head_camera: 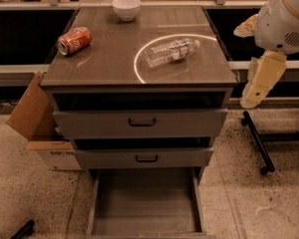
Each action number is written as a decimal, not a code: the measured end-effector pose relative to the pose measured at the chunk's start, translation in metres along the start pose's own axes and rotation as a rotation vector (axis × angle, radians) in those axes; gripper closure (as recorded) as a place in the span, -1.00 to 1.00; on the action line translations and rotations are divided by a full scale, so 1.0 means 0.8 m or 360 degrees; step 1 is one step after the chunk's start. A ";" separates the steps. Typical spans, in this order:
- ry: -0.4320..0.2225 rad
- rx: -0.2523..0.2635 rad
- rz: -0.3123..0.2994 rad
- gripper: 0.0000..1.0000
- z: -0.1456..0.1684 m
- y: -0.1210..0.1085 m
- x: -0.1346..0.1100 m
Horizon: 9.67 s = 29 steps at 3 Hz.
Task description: Place water bottle into bottom drawer
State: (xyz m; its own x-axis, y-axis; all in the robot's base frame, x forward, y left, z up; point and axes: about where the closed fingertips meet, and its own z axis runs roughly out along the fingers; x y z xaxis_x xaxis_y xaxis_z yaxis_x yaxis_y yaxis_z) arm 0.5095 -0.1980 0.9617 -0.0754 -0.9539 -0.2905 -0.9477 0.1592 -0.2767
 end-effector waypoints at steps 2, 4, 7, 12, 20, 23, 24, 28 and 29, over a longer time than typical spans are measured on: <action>-0.0011 0.0016 -0.0070 -1.00 0.012 -0.020 -0.007; -0.0096 -0.0035 -0.0359 -1.00 0.090 -0.121 -0.047; -0.0230 -0.0089 -0.0304 -1.00 0.193 -0.200 -0.087; -0.0314 -0.0208 -0.0191 0.28 0.252 -0.213 -0.107; -0.0290 -0.0025 0.0030 1.00 0.125 -0.038 -0.016; -0.0456 -0.0304 0.0421 1.00 0.286 0.103 0.054; -0.0456 -0.0304 0.0421 1.00 0.286 0.103 0.054; -0.0602 -0.0422 0.0604 1.00 0.515 0.208 0.116; -0.0602 -0.0420 0.0614 1.00 0.522 0.209 0.118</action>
Offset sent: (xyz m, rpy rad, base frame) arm 0.0832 0.0213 -0.0121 -0.0349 -0.0926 0.1749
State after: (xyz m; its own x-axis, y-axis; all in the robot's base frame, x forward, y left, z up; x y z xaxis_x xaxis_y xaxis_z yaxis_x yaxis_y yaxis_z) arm 0.4735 -0.1552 0.5054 -0.3594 -0.6752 -0.6441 -0.9226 0.3609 0.1364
